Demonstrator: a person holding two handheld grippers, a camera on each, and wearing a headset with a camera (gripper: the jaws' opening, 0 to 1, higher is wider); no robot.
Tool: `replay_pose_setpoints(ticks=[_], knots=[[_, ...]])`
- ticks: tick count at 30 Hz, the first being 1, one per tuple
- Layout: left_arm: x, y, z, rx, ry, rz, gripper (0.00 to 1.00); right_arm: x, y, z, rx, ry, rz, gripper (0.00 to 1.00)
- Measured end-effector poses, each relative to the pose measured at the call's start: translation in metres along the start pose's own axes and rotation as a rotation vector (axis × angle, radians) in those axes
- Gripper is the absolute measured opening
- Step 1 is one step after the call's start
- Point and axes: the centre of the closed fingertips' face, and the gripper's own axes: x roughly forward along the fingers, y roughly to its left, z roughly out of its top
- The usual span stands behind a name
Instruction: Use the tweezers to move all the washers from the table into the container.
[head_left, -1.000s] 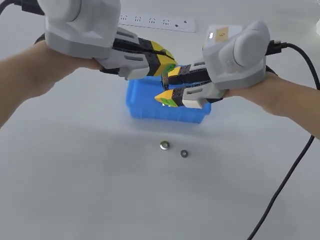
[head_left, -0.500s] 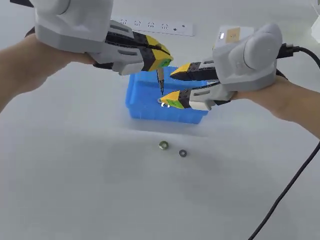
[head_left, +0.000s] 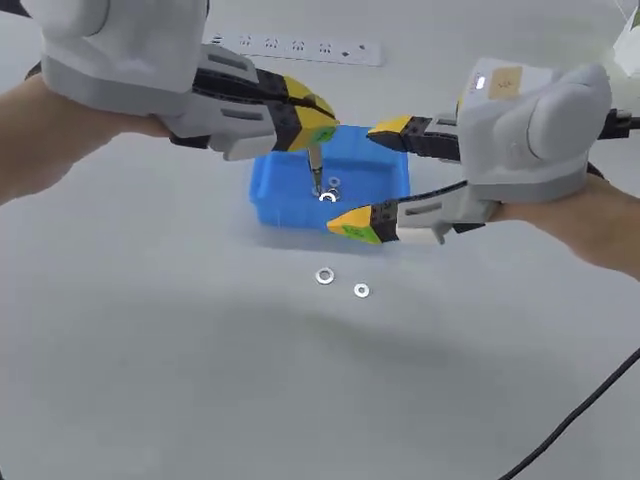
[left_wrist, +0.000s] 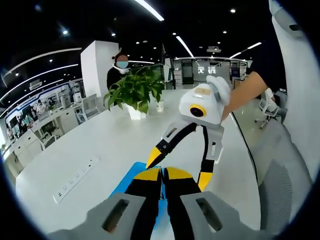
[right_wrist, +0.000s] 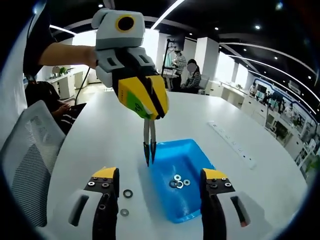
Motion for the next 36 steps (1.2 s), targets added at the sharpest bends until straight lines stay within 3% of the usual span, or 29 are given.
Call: replay_pose_setpoints(ticks=[6, 9, 13, 20, 24, 31, 36], knots=[[-0.011, -0.009, -0.007, -0.004, 0.023, 0.004, 0.06, -0.005, 0.020, -0.001, -0.004, -0.015, 0.024, 0.70], [-0.017, -0.015, -0.007, -0.009, 0.029, 0.010, 0.06, -0.009, 0.025, -0.006, 0.030, -0.008, 0.022, 0.78], [-0.019, -0.024, -0.004, -0.032, 0.006, -0.006, 0.06, -0.016, 0.036, -0.012, 0.064, -0.017, 0.023, 0.82], [-0.011, -0.047, -0.017, -0.046, 0.037, -0.067, 0.06, -0.031, 0.056, -0.029, 0.106, 0.002, 0.033, 0.93], [-0.004, -0.055, -0.020, -0.013, 0.049, -0.072, 0.06, -0.035, 0.062, -0.036, 0.117, 0.016, 0.031, 0.96], [0.006, -0.061, -0.029, -0.032, 0.067, -0.075, 0.06, -0.037, 0.076, -0.049, 0.133, 0.047, 0.045, 0.99], [0.011, -0.064, -0.031, -0.037, 0.054, -0.086, 0.06, -0.039, 0.089, -0.059, 0.141, 0.069, 0.071, 1.00]])
